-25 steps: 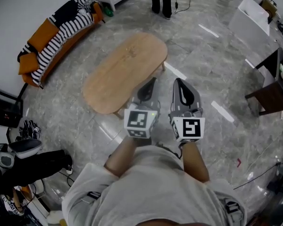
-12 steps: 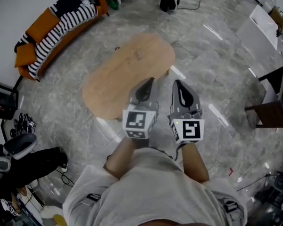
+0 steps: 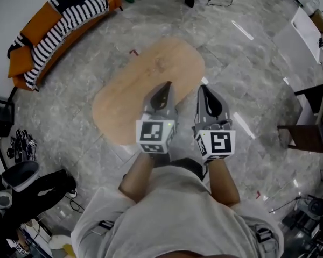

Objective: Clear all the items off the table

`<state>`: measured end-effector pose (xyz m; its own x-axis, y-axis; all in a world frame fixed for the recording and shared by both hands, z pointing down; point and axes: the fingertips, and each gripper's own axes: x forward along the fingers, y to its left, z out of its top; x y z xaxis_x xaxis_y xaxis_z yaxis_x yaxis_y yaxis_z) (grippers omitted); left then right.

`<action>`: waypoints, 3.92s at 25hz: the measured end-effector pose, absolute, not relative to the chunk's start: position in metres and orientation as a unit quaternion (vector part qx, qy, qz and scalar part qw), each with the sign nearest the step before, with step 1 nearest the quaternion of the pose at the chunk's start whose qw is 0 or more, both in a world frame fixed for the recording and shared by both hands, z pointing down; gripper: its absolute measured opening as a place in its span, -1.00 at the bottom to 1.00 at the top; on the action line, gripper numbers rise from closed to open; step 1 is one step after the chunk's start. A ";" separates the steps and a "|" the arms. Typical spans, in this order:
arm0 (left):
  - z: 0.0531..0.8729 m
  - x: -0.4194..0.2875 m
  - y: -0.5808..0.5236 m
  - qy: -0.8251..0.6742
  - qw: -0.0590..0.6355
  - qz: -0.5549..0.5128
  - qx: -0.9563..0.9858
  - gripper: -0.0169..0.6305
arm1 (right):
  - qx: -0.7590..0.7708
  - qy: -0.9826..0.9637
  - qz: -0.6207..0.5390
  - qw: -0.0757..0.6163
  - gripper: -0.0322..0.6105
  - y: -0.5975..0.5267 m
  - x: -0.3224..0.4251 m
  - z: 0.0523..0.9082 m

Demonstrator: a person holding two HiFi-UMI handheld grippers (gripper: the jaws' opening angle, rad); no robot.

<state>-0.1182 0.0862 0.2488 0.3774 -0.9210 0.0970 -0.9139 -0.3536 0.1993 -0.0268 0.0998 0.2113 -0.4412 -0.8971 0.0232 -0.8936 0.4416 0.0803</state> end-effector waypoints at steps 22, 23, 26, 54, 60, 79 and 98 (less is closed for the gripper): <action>0.341 -0.087 -0.102 -0.590 0.204 0.051 0.779 -0.88 | 0.457 -0.886 0.057 0.054 -0.88 -0.111 -0.017 0.282; 0.352 -0.080 -0.112 -0.591 0.217 0.052 0.775 -0.88 | 0.451 -0.889 0.063 0.056 -0.88 -0.121 -0.013 0.288; 0.382 -0.059 -0.132 -0.594 0.247 0.058 0.764 -0.88 | 0.436 -0.895 0.069 0.068 -0.88 -0.150 0.000 0.310; 0.646 -0.124 -0.190 -0.549 0.310 0.223 0.743 -0.88 | 0.437 -0.864 0.188 0.164 -0.88 -0.221 -0.025 0.582; 0.700 -0.126 -0.181 -0.518 0.267 0.349 0.734 -0.88 | 0.458 -0.846 0.213 0.173 -0.88 -0.220 0.000 0.616; 0.775 -0.136 -0.211 -0.365 0.177 0.563 0.720 -0.88 | 0.501 -0.802 0.263 0.192 -0.88 -0.229 0.038 0.660; 0.795 -0.131 -0.222 -0.274 0.196 0.613 0.715 -0.67 | 0.493 -0.794 0.285 0.212 -0.88 -0.232 0.041 0.675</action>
